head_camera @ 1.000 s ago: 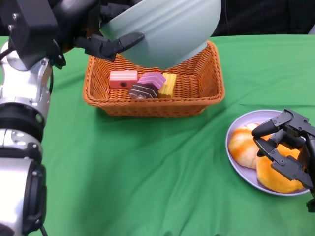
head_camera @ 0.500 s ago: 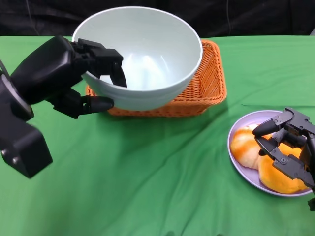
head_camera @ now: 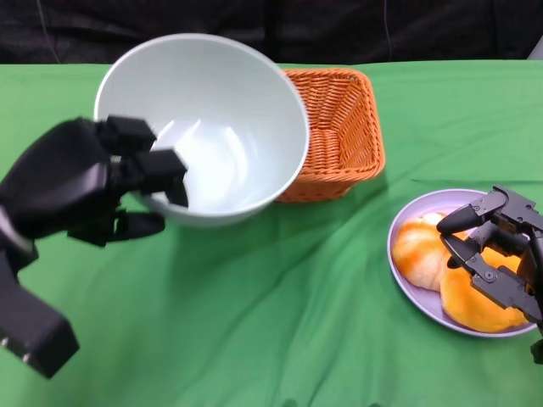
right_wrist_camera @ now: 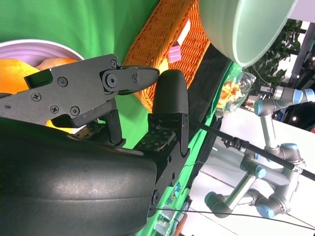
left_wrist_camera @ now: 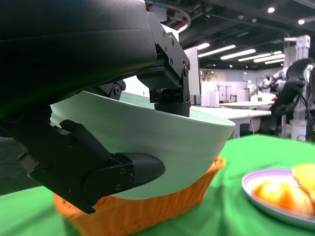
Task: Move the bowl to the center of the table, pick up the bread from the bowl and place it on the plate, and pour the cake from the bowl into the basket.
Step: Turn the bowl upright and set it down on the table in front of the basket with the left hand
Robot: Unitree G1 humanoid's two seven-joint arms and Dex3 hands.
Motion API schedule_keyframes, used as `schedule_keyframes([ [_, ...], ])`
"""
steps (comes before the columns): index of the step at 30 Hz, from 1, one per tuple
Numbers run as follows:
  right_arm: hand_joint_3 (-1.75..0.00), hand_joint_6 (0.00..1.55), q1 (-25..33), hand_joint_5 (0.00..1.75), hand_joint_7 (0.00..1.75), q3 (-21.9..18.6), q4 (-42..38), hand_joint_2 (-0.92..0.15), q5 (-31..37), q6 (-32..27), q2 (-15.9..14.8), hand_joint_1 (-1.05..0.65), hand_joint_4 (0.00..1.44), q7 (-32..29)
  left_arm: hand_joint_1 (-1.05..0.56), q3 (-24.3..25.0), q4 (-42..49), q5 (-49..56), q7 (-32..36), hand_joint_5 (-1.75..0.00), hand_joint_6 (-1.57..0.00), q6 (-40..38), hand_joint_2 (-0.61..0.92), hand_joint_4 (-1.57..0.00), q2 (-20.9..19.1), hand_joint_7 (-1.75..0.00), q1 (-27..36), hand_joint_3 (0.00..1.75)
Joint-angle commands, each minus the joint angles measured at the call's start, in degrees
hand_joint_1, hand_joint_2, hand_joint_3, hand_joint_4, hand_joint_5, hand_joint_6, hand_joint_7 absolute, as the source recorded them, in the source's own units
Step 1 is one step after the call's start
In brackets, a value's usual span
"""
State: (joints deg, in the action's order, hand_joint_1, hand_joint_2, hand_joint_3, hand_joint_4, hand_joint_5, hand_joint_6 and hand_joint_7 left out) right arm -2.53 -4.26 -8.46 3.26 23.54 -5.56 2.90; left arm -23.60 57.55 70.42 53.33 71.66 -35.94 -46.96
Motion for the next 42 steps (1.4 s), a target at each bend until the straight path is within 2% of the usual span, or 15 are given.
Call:
schedule_keyframes([
  [1, -0.24, 0.65, -0.36, 1.51, 1.26, -0.35, 0.55, -0.91, -0.32, 0.08, -0.53, -0.14, 0.7, -0.41, -0.07, -4.87, 0.66, 2.75, 9.18, -1.75, -0.72, -1.71, 0.48, -0.81, -2.15, -1.53, -1.24, 1.05],
  [2, -0.24, 0.65, -0.61, 1.51, 1.26, -0.39, 0.25, -0.91, -0.55, 0.09, -0.61, -0.14, 0.7, -0.22, -0.07, -7.57, 0.31, 5.02, 14.53, -1.75, -0.72, -2.88, 0.48, -0.81, -2.7, -1.53, 0.21, 1.05],
  [3, -0.24, 0.65, -0.81, 1.51, 1.27, -0.42, 0.02, -0.91, -0.73, 0.09, -0.67, -0.15, 0.7, -0.07, -0.08, -9.95, 0.17, 6.84, 18.99, -1.75, -0.68, -3.9, 0.5, -0.83, -3.11, -1.62, 1.17, 1.0],
  [5, -0.24, 0.65, -1.03, 1.52, 1.27, -0.44, -0.18, -0.91, -0.73, 0.1, -0.74, -0.15, 0.7, -0.06, -0.08, -14.32, 0.47, 9.67, 25.49, -1.75, -0.64, -5.32, 0.52, -0.85, -3.65, -1.7, 2.28, 0.94],
  [8, -0.25, 0.64, -1.11, 1.51, 1.26, -0.43, -0.27, -0.9, -0.37, 0.29, -0.79, -0.16, 0.7, -0.3, -0.09, -20.18, 1.57, 12.37, 31.85, -1.75, -0.67, -6.49, 0.61, -0.84, -3.96, -1.67, 2.17, 0.81],
  [13, -0.25, 0.65, -1.24, 1.5, 1.26, -0.4, -0.54, -0.9, -0.52, 0.49, -0.65, -0.15, 0.7, -0.26, -0.06, -26.77, 2.87, 13.93, 38.75, -1.75, -0.64, -8.34, 0.58, -0.85, -4.03, -1.7, 1.74, 0.79],
  [17, -0.25, 0.66, -1.41, 1.5, 1.26, -0.32, -0.69, -0.9, -0.22, 0.78, -0.54, -0.15, 0.7, -0.54, -0.02, -29.01, 2.54, 13.41, 39.17, -1.75, -0.66, -8.93, 0.52, -0.84, -4.42, -1.71, 2.46, 0.8],
  [21, -0.26, 0.65, -1.24, 1.5, 1.27, -0.22, -0.3, -0.9, -0.3, 0.36, -0.45, -0.13, 0.69, -0.48, -0.03, -31.12, 3.42, 13.31, 39.17, -1.75, -0.67, -9.31, 0.51, -0.81, -4.26, -1.69, 2.5, 0.74],
  [31, -0.26, 0.65, -1.46, 1.51, 1.27, -0.25, -0.75, -0.9, -0.53, 0.66, -0.42, -0.15, 0.7, -0.41, 0.03, -33.14, 6.58, 11.4, 37.9, -1.75, -0.68, -10.57, 0.5, -0.82, -2.45, -1.7, 1.52, 0.74],
  [32, -0.26, 0.65, -1.49, 1.51, 1.28, -0.22, -0.69, -0.89, -0.53, 0.66, -0.34, -0.14, 0.7, -0.45, -0.02, -33.23, 7.75, 10.94, 36.97, -1.75, -0.68, -10.94, 0.62, -0.82, -1.62, -1.67, 1.31, 0.46],
  [34, -0.26, 0.65, -1.45, 1.51, 1.28, -0.15, -0.64, -0.89, -0.63, 0.57, -0.35, -0.13, 0.7, -0.28, -0.05, -33.3, 9.81, 10.0, 35.21, -1.75, -0.67, -11.82, 0.73, -0.81, -0.06, -1.65, 0.91, 0.23],
  [37, -0.27, 0.64, -1.41, 1.52, 1.28, -0.12, -0.68, -0.89, -0.8, 0.58, -0.44, -0.14, 0.7, -0.04, -0.02, -33.61, 10.72, 9.15, 34.47, -1.75, -0.65, -12.37, 0.77, -0.8, 0.6, -1.64, 0.7, 0.14],
  [39, -0.27, 0.64, -1.22, 1.52, 1.28, -0.15, -0.47, -0.89, -0.71, 0.56, -0.36, -0.14, 0.7, -0.21, -0.03, -33.01, 11.6, 7.46, 31.41, -1.75, -0.66, -13.19, 0.79, -0.78, 1.42, -1.6, 0.64, 0.11],
  [41, -0.28, 0.64, -1.08, 1.52, 1.28, -0.17, -0.24, -0.88, -0.9, 0.37, -0.23, -0.14, 0.7, -0.19, -0.08, -32.62, 11.9, 5.89, 28.78, -1.75, -0.76, -13.46, 0.81, -0.75, 1.76, -1.34, 0.58, 0.04],
  [42, -0.28, 0.64, -1.07, 1.52, 1.28, -0.17, -0.2, -0.88, -0.98, 0.31, -0.21, -0.14, 0.7, -0.16, -0.08, -32.57, 11.79, 5.39, 28.12, -1.75, -0.79, -13.46, 0.81, -0.74, 1.73, -1.28, 0.6, 0.03],
])
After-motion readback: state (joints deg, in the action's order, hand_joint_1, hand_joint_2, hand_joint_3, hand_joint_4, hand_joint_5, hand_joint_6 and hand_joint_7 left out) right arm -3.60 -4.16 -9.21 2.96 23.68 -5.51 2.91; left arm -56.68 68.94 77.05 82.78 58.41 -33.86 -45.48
